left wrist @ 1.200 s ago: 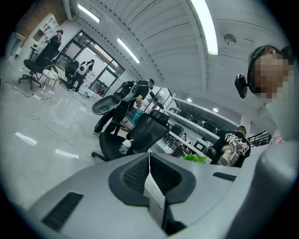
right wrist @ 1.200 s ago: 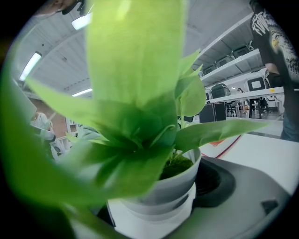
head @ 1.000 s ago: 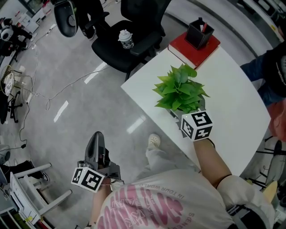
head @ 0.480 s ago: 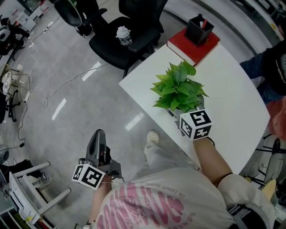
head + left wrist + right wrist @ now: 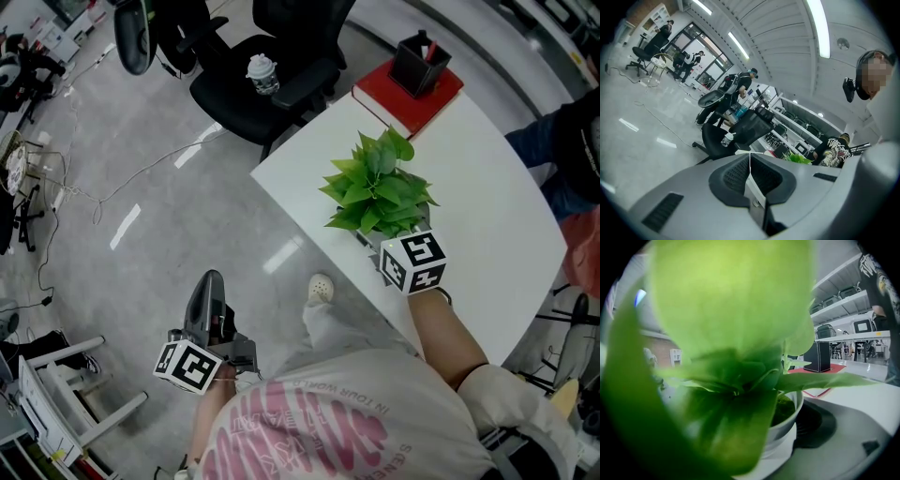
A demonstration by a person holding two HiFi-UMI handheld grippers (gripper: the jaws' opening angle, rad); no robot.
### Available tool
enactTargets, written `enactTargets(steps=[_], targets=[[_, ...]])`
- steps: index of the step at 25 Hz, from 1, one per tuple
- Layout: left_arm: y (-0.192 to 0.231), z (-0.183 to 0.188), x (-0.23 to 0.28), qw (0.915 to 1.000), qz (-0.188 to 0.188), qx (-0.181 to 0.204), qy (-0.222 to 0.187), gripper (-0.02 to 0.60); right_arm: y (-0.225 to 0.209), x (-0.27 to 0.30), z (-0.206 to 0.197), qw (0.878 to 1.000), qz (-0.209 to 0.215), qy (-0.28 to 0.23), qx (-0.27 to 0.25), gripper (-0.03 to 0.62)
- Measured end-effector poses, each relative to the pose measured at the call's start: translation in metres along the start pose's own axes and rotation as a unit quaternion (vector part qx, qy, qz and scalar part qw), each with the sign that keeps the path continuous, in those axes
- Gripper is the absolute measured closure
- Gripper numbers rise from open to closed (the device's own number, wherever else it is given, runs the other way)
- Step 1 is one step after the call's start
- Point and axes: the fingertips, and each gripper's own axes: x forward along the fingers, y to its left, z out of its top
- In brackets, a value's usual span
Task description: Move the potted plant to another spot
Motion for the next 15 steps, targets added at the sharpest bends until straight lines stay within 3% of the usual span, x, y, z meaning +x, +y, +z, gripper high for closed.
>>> enactTargets(steps=[15], targets=[[-0.001, -0.009, 0.015, 0.9999, 0.001, 0.003, 0.015, 0.557, -0.002, 0.004, -0.002, 1.0, 0.0, 0.005, -0.02, 0.042]])
